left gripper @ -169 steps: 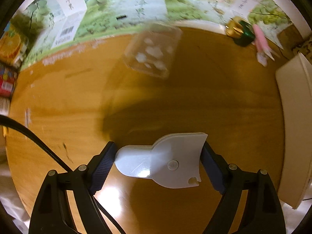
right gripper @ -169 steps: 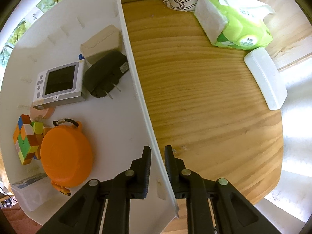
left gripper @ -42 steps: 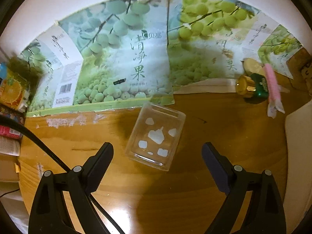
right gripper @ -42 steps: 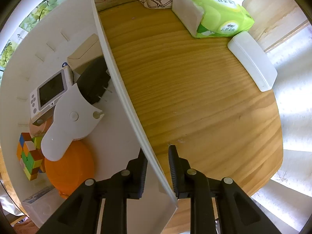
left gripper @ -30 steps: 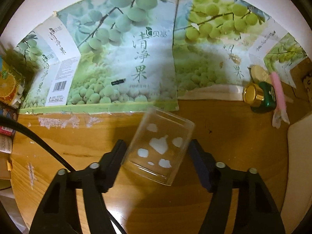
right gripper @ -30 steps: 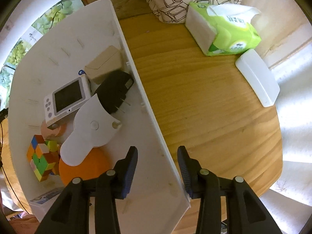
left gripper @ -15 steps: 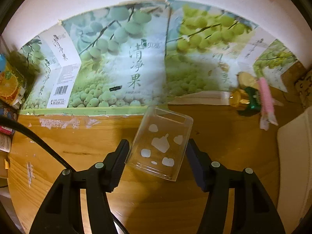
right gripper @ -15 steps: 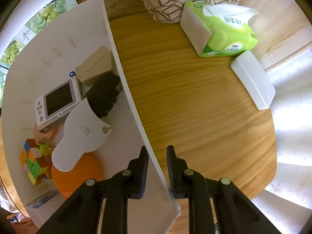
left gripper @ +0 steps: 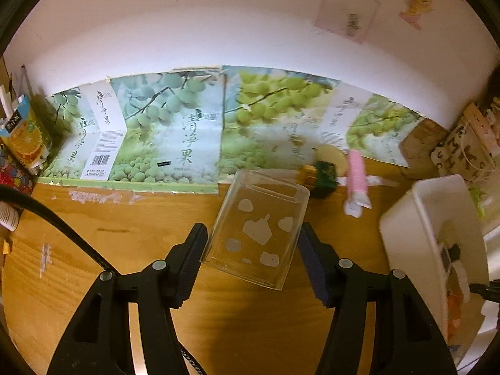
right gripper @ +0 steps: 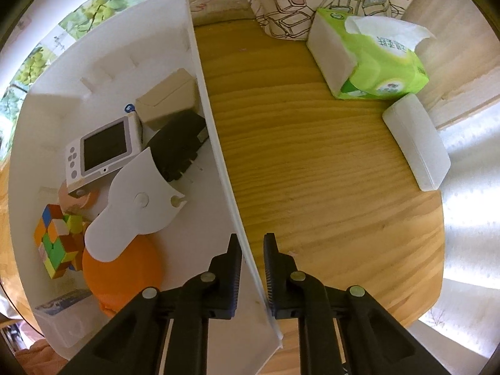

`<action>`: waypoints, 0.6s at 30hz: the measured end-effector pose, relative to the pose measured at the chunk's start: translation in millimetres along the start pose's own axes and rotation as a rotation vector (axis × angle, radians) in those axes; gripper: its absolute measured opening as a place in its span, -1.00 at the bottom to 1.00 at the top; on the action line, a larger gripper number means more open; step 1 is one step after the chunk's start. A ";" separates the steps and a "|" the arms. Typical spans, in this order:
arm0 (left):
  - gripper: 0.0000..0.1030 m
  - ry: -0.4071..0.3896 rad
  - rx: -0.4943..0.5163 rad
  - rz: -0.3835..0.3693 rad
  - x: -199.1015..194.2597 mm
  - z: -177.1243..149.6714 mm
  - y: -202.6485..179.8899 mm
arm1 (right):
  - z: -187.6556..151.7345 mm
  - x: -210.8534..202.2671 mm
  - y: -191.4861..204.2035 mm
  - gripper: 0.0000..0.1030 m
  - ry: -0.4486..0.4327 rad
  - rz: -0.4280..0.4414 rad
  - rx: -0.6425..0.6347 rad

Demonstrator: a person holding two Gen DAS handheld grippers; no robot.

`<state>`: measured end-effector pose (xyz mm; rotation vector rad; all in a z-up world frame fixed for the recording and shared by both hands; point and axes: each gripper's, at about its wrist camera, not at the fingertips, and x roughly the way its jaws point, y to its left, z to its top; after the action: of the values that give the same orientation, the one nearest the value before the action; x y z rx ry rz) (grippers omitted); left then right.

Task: Organize rigid objects
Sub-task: 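Carry the clear plastic box over the tray with the left tool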

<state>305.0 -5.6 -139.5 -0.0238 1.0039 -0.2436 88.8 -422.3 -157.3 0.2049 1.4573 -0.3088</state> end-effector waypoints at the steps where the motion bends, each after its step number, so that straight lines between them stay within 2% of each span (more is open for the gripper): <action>1: 0.23 -0.007 0.007 0.004 -4.8 -2.0 -5.7 | 0.8 1.1 -0.2 -0.74 0.000 0.002 -0.007; 11: 0.23 -0.013 0.056 -0.034 -43.3 -36.9 -65.5 | 0.4 1.5 0.6 -0.79 -0.003 0.043 -0.098; 14: 0.23 -0.012 0.083 -0.060 -54.6 -47.7 -90.6 | -0.5 2.5 4.6 -0.80 0.001 0.047 -0.133; 18: 0.23 -0.018 0.134 -0.059 -67.3 -59.4 -120.0 | -1.6 1.3 8.7 -0.80 0.001 0.050 -0.165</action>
<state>197.9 -102.5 -99.8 0.0664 0.9678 -0.3632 90.3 -413.7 -159.1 0.1082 1.4684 -0.1472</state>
